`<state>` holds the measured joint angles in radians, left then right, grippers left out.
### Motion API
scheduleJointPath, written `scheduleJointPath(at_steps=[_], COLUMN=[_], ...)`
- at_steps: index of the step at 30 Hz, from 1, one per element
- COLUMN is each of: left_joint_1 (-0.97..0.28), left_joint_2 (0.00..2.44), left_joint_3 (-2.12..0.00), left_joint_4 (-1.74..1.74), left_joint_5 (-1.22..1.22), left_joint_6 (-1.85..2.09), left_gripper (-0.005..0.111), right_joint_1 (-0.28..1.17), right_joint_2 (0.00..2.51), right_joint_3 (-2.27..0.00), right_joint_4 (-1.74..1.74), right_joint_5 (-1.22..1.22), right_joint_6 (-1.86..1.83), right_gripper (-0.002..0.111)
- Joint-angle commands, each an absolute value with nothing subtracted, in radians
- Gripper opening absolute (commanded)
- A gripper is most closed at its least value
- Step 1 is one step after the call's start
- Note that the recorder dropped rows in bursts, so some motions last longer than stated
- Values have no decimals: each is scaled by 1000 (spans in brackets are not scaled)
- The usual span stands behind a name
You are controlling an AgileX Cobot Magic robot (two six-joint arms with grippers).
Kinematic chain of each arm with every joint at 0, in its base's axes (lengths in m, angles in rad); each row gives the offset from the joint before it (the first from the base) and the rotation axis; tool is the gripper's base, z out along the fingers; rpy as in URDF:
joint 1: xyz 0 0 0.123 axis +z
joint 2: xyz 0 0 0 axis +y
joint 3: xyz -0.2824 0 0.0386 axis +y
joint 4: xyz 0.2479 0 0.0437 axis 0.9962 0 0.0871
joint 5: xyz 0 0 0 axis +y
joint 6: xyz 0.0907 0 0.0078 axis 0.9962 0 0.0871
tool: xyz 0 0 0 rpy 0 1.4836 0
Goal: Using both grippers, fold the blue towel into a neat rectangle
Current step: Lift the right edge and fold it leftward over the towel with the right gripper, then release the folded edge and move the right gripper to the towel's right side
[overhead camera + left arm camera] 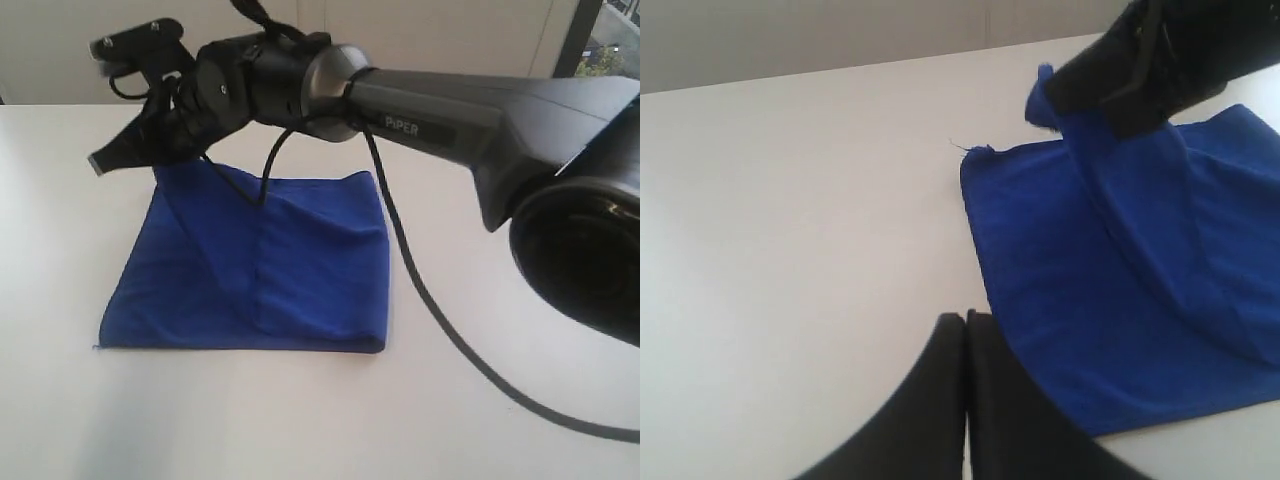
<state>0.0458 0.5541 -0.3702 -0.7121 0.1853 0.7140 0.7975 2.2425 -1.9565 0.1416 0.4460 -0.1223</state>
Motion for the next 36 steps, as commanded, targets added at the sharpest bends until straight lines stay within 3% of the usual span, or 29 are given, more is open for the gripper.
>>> scheduleJointPath(at_steps=[1,12,14,18,22,29,36], left_joint_1=[46,46,46,46,46,46,46], left_joint_2=[547,547,547,547,547,547,547], left_joint_3=[-362,-362,-362,-362,-362,-362,-362], left_joint_4=[-725,-725,-725,-725,-725,-725,-725], left_joint_5=[188,188,188,188,188,188,188], left_joint_6=[711,711,711,711,711,713,713], left_gripper=[0,0,0,0,0,0,0], right_joint_1=[819,825,828,828,817,737,589], right_joint_2=[2296,2454,2454,2453,2410,2301,2292], right_joint_3=[-1959,-1959,-1961,-2000,-2015,-2015,-1956], right_joint_4=[139,141,157,164,166,156,154], right_joint_5=[419,314,304,332,409,590,674], right_joint_6=[-128,-128,-128,-128,-119,-135,-185], right_gripper=[0,2,10,41,53,47,8])
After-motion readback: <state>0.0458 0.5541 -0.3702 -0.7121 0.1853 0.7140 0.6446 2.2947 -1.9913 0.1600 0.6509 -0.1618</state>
